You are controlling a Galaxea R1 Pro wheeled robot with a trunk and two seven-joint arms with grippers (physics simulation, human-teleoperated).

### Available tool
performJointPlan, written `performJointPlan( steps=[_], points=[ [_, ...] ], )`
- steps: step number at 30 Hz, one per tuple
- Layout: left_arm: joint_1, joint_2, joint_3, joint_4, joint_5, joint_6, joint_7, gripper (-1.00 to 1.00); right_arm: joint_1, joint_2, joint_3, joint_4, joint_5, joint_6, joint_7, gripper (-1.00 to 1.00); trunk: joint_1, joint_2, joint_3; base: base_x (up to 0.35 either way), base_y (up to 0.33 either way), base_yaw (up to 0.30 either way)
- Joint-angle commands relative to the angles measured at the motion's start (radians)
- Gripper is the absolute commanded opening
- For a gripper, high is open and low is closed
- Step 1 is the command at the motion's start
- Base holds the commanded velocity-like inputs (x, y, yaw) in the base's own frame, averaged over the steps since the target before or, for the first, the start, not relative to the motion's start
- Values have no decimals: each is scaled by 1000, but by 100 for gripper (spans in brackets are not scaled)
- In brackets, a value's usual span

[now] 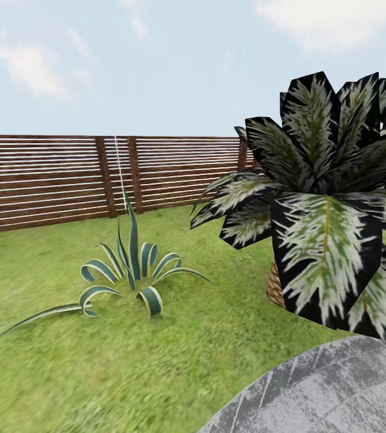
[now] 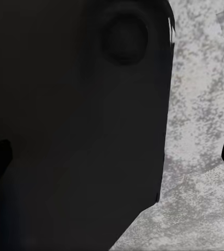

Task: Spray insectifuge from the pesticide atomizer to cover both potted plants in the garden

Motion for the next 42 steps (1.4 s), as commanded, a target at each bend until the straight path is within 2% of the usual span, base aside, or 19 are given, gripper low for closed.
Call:
performJointPlan(
  steps=[1,7,28,34,38,39,40,41,42],
  points=[
    [6,6,-2,-6,-3,-4,-6,100,-3,-4,5,-6,6,-3,-1,100,1,0,0,0,0,0],
    [20,37,-2,-20,-2,-2,-11,100,-3,-2,3,-3,0,-5,-6,100,1,0,0,0,0,0],
    [21,40,-1,-21,-2,2,-6,100,-3,-2,4,-2,-1,-6,-8,100,1,0,0,0,0,0],
    [21,39,0,-32,0,2,-6,100,-5,-14,-2,-7,-5,-7,-4,100,1,0,0,0,0,-42],
    [20,33,1,-115,1,13,-10,100,-6,-38,-3,-39,-7,-22,-2,100,1,0,-2,0,0,-215],
    [20,27,2,-244,1,106,-13,100,-7,-71,-3,-77,-9,-29,3,100,1,0,-2,0,0,-268],
    [20,26,2,-287,0,148,-13,100,-7,-74,-3,-93,-9,-29,3,100,1,0,-3,0,0,-271],
    [20,25,2,-301,0,161,-12,100,-7,-76,-4,-111,-9,-29,1,100,1,0,-4,0,0,-272],
    [20,23,2,-371,0,207,-12,100,-7,-80,-5,-156,-9,-28,-1,100,1,0,-4,0,0,-273]
  ],
)
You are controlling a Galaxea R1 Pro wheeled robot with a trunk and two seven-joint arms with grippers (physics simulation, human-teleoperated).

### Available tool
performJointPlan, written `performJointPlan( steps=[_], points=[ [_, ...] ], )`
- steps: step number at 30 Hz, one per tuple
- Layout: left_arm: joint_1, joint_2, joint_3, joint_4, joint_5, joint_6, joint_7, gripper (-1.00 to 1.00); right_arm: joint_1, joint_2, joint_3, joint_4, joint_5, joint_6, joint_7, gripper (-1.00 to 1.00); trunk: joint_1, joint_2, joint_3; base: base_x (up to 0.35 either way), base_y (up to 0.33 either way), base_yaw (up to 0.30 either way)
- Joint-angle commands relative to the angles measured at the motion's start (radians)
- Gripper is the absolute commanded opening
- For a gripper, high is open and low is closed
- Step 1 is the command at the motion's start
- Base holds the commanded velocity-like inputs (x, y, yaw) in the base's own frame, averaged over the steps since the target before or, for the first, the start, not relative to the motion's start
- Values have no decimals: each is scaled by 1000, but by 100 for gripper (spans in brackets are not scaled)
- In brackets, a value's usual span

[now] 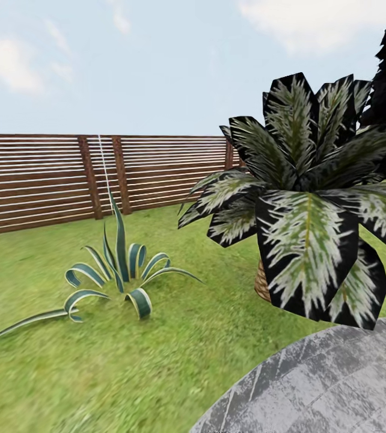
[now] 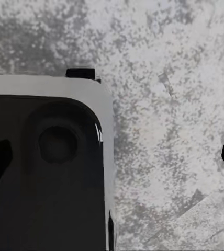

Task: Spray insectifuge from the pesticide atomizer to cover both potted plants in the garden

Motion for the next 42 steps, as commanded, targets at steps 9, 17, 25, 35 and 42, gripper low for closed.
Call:
performJointPlan(
  steps=[9,17,25,35,42],
  points=[
    [0,-31,-3,-169,-2,28,2,100,0,-55,-1,-86,-2,3,6,100,0,0,-9,0,0,-252],
    [0,-31,-4,-197,-3,18,0,100,0,-57,0,-86,-2,2,4,100,0,0,-19,-1,0,-221],
    [0,-60,-9,-295,-6,28,-1,100,0,-75,-5,-219,-2,36,8,100,0,0,-26,-218,0,-243],
    [0,-172,-212,-696,78,223,7,100,3,-72,-251,-896,10,476,3,100,0,0,-28,-30,0,-283],
    [0,-162,-241,-560,186,15,-14,100,3,-71,-253,-904,12,469,3,100,0,0,-28,0,0,-287]
  ],
)
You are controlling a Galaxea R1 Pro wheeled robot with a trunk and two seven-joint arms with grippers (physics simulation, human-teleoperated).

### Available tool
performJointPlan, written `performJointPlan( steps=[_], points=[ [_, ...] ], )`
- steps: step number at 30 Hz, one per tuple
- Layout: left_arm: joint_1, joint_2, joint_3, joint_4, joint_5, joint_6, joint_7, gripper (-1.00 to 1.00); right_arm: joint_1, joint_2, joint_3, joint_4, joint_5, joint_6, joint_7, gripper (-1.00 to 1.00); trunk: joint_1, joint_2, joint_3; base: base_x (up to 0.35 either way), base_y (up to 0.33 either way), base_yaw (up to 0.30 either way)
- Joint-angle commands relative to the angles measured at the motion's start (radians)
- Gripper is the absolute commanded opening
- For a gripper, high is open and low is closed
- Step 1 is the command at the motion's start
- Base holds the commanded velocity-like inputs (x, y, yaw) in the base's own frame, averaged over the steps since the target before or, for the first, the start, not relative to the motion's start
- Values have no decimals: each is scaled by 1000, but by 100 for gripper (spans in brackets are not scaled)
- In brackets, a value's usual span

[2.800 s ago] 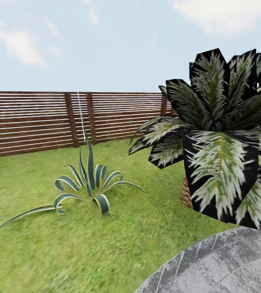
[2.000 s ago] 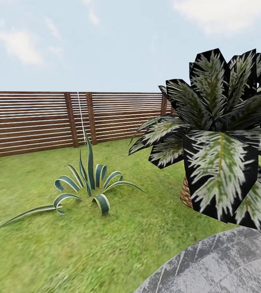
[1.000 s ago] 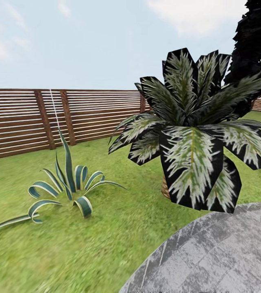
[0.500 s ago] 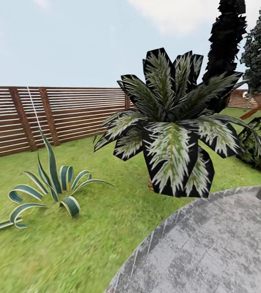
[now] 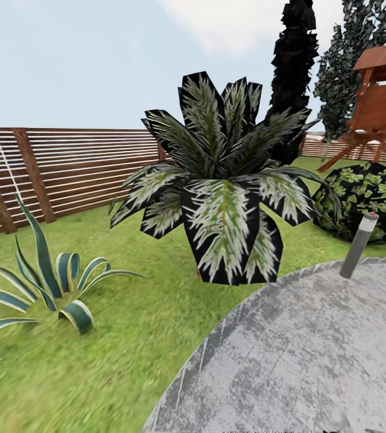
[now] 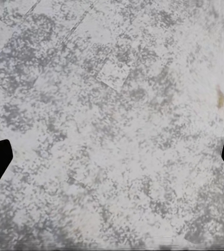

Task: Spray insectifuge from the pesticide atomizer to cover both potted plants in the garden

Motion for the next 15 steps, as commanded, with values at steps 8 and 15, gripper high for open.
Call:
performJointPlan(
  steps=[8,15],
  points=[
    [0,5,-14,52,9,-74,-43,100,0,1,3,0,0,3,-1,100,0,0,0,0,0,-287],
    [0,-3,-19,40,5,-71,-36,100,0,2,17,-70,3,6,-17,100,0,0,0,0,0,-287]
  ],
)
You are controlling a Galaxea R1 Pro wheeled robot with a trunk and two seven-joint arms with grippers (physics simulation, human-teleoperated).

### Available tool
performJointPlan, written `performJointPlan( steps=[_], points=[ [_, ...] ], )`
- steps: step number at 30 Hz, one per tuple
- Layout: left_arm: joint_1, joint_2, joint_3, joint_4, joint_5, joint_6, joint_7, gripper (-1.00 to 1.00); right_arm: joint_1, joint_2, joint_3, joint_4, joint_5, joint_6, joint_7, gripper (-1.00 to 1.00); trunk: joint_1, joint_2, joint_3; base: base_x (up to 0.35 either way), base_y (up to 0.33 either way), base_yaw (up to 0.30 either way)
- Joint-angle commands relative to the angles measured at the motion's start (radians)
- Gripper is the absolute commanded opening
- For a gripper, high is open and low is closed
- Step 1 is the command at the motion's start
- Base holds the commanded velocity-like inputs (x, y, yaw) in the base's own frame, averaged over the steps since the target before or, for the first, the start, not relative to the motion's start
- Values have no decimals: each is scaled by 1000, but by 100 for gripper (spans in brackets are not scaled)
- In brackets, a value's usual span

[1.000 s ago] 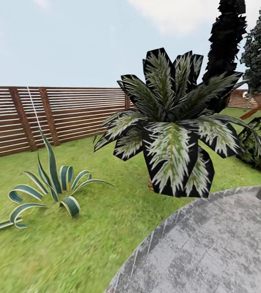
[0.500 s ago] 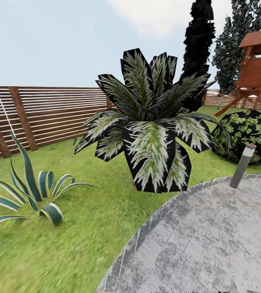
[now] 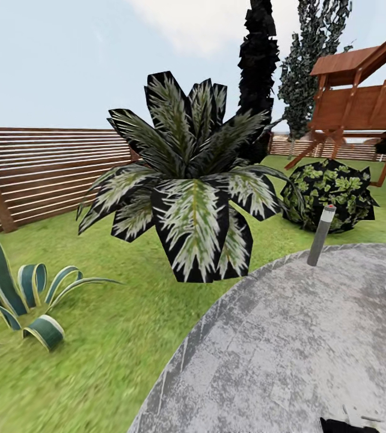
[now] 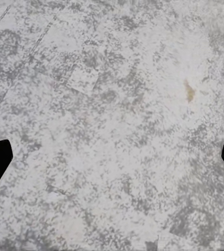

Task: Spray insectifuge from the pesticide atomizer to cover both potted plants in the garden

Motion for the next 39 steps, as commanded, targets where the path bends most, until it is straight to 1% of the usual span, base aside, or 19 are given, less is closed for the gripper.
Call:
performJointPlan(
  steps=[1,7,10,11,12,13,14,16,17,20,21,23,24,25,27,28,31,36,39],
  points=[
    [0,-1,0,-1,0,3,0,100,0,2,4,-14,1,2,-8,100,0,0,0,0,0,-287],
    [-8,-2,4,-48,7,8,17,100,0,6,65,-139,-3,-5,2,100,0,0,-2,0,0,-285],
    [-14,1,4,-135,6,11,98,100,1,7,71,-191,-11,-10,55,100,0,0,-5,0,0,-278],
    [-15,0,3,-105,3,-2,156,100,5,7,71,-202,-13,-39,72,100,0,0,-5,0,0,-276],
    [-15,0,2,-85,2,-14,165,100,7,7,71,-203,-13,-74,70,100,0,0,-6,0,0,-275],
    [-15,2,2,-66,2,-36,173,100,9,7,69,-202,-14,-150,66,100,0,0,-7,0,0,-270],
    [-15,4,3,-51,3,-59,184,100,11,9,42,-196,-14,-280,56,100,0,0,-8,0,0,-262],
    [-15,3,4,-47,2,-63,188,100,12,12,29,-196,-12,-300,55,100,0,0,-10,0,0,-261],
    [-15,-1,3,-45,2,-71,189,100,12,14,20,-205,-12,-191,56,100,0,0,-11,0,0,-259],
    [-17,2,5,-37,9,-71,181,100,12,14,16,-229,-11,-141,55,100,0,0,-13,0,0,-259],
    [-39,0,6,-94,11,20,153,100,11,14,15,-250,-2,-20,57,100,0,0,-14,0,0,-258],
    [-75,4,19,-105,32,106,135,100,11,13,15,-260,-2,40,60,100,0,0,-16,0,0,-259],
    [-83,5,23,-88,40,119,133,100,11,13,14,-261,-2,53,60,100,0,0,-17,0,0,-259],
    [-95,27,47,-27,60,118,117,100,11,14,27,-260,0,77,57,100,0,0,-18,0,0,-252],
    [-96,37,76,-25,67,117,85,100,11,14,31,-258,1,80,56,100,0,0,-19,0,0,-219],
    [-96,42,110,-23,77,119,27,100,11,14,36,-258,1,86,56,100,0,0,-20,0,0,-178],
    [-97,45,157,-15,80,119,-44,100,11,14,38,-258,1,96,56,100,0,0,-21,0,0,-178],
    [-97,46,192,-4,83,117,-69,100,11,14,39,-260,2,112,55,100,0,0,-23,0,0,-209],
    [-97,46,233,3,87,114,-73,100,11,13,38,-262,2,115,55,100,0,0,-24,0,0,-235]
  ],
)
